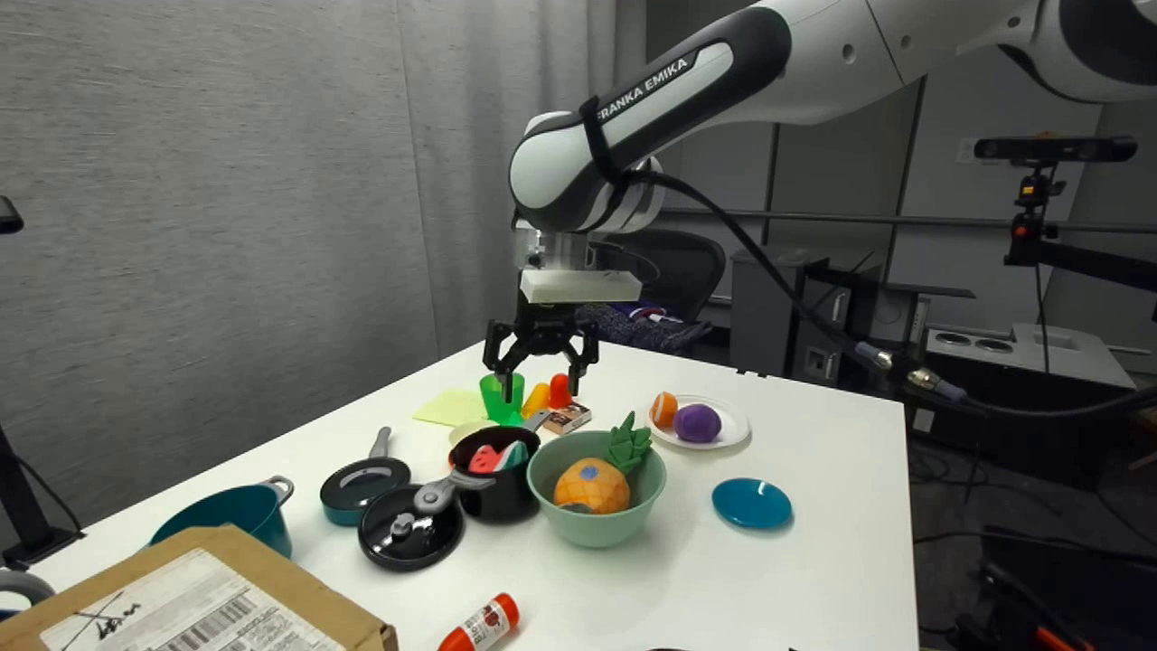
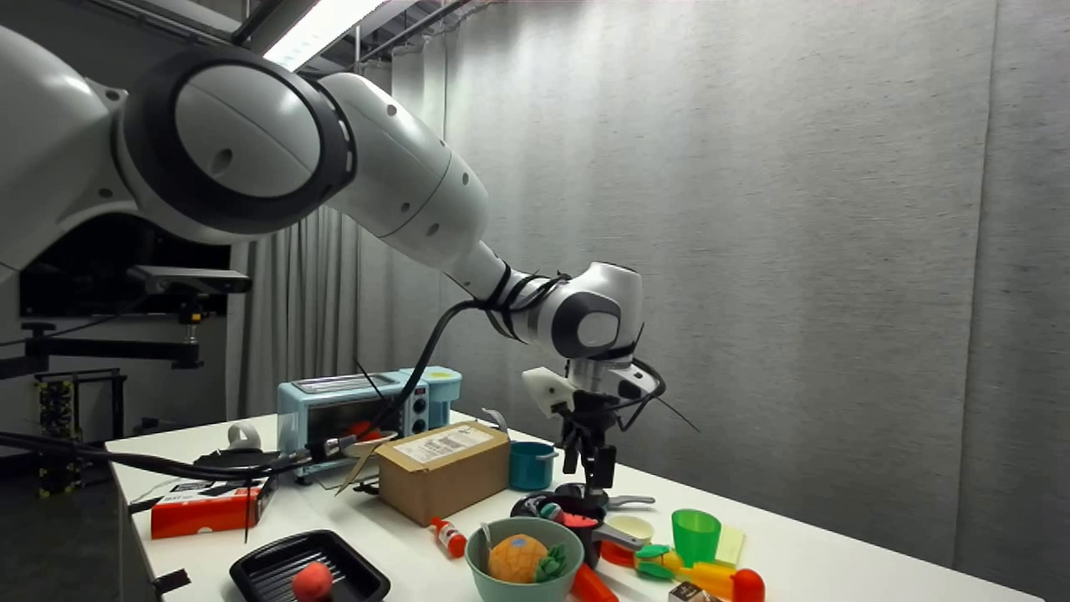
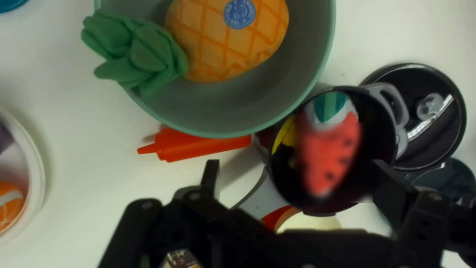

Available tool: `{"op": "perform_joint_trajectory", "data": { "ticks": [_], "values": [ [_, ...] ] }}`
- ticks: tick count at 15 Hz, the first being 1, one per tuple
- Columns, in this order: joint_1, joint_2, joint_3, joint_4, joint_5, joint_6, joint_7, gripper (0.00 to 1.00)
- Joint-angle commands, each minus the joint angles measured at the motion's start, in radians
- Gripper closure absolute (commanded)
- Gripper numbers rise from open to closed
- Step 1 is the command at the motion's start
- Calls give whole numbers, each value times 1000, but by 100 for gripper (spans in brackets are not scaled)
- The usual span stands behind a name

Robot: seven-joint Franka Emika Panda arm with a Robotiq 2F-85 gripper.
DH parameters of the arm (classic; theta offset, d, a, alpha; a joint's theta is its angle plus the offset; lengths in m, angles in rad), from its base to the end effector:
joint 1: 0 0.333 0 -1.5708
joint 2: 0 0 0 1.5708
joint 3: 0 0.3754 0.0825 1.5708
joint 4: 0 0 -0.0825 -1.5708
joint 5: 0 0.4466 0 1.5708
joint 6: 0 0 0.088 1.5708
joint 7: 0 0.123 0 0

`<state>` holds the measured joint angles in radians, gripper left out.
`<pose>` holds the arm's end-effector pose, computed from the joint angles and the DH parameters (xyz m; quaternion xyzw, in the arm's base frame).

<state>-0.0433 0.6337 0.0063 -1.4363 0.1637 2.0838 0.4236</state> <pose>0.8103 -0.0205 0.3243 -0.9610 0.2667 0.0074 0.0733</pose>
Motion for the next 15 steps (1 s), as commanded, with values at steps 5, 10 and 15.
{"op": "perform_joint_trajectory", "data": {
  "ticks": [5, 10, 15],
  "values": [
    [-10, -2, 37, -10, 35, -282, -283, 0],
    [16, 17, 18, -2, -51, -444, -397, 0],
    [29, 6, 23, -70, -111, -285, -436, 0]
  ]
}}
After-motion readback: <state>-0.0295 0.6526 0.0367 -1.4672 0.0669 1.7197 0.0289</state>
